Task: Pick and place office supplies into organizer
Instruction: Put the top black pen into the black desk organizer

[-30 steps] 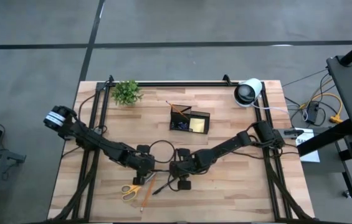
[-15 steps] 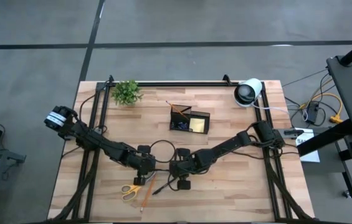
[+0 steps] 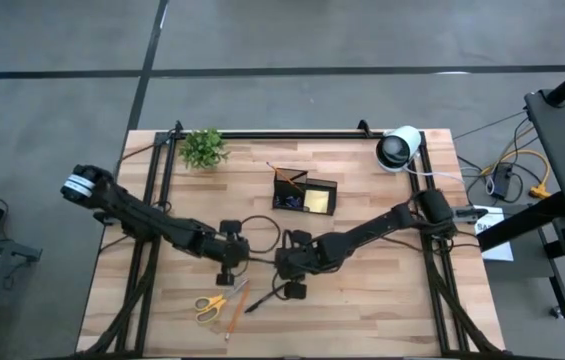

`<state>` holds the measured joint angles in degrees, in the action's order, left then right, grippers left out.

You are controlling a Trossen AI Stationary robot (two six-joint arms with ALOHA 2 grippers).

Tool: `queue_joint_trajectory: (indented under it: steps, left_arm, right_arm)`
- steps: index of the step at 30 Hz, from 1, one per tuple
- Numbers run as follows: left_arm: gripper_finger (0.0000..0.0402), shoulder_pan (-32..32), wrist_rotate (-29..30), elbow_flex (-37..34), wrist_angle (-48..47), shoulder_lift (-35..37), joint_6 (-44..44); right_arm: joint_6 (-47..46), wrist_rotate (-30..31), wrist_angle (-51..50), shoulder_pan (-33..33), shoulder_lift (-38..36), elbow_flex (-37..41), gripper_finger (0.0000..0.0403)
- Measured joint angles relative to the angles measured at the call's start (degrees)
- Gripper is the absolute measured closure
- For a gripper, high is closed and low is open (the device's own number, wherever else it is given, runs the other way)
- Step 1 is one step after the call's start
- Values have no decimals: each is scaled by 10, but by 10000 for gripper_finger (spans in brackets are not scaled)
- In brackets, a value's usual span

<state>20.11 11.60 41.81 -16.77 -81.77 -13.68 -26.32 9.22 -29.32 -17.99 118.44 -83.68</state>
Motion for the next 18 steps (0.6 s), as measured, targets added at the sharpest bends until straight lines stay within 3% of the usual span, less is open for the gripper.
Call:
queue_joint_trajectory:
  steps: [9,13,18]
  left_arm:
    - [389,-108,97,137,-268,79,220]
    - [389,-189,143,225,-325,70,372]
    - [390,-283,211,335,-330,19,579]
  right_arm:
    - [-138,136,-207,-41,-100,0,295]
    - [-222,191,-253,-56,-129,2,298]
    - [-265,226,-263,-58,-141,2,306]
